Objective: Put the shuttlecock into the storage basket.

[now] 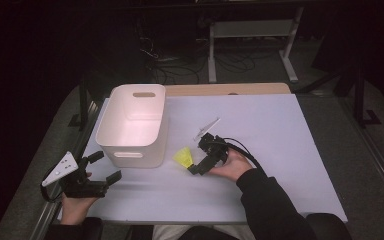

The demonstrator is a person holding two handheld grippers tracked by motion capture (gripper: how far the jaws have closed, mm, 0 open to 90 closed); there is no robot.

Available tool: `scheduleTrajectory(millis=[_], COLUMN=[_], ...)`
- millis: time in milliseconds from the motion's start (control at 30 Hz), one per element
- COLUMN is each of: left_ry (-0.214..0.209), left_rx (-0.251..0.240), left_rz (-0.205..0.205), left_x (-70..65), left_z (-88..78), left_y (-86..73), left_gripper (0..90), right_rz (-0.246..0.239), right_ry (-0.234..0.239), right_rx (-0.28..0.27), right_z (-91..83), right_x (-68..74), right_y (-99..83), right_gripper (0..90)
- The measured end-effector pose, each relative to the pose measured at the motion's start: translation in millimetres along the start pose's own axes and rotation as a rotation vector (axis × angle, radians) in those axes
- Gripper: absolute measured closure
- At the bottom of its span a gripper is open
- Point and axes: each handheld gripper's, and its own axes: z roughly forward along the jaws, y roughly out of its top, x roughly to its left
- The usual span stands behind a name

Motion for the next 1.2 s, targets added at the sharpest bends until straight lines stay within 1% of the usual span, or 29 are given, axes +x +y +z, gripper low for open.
scheduleTrajectory(millis=[233, 367, 433, 667, 800, 933, 1067, 1133, 1167, 1200], left_ry=[-0.001, -0.001, -0.001, -0.003, -0.002, -0.002, -0.002, -0.002, -0.002, -0.002], left_rx=[0.000, 0.000, 0.000, 0.001, 0.000, 0.000, -0.001, -0.001, -0.001, -0.001], left_rz=[0.000, 0.000, 0.000, 0.001, 0.001, -0.002, -0.002, -0.002, -0.002, -0.003], left_x=[0.0, 0.0, 0.0, -0.1, 0.0, -0.2, -0.3, -0.3, -0.3, -0.3], left_z=[-0.1, -0.2, -0.3, -0.5, -0.5, -0.6, -0.8, -0.8, -0.7, -0.7], left_y=[0.0, 0.1, 0.1, 0.1, 0.1, 0.1, 0.1, 0.1, 0.0, 0.0], left_gripper=[0.0, 0.0, 0.0, 0.0, 0.0, 0.0, 0.0, 0.0, 0.0, 0.0], right_rz=[-0.001, 0.010, 0.006, 0.022, 0.021, 0.014, 0.015, 0.020, 0.029, 0.023], right_ry=[0.007, 0.010, 0.011, 0.012, 0.015, 0.020, 0.010, 0.004, -0.004, -0.004], right_rx=[0.005, 0.014, 0.018, 0.032, 0.037, 0.040, 0.035, 0.040, 0.048, 0.049], right_z=[5.3, 9.6, 12.0, 15.9, 17.3, 19.1, 20.4, 21.8, 22.5, 23.4], right_x=[0.3, 2.3, 3.3, 4.7, 5.0, 5.8, 7.0, 6.9, 7.4, 7.3], right_y=[-0.9, -1.6, -2.0, -2.6, -2.7, -3.0, -2.9, -2.6, -2.2, -2.3], right_gripper=[0.0, 0.0, 0.0, 12.6, 15.2, 23.0, 30.6, 36.0, 36.9, 39.1])
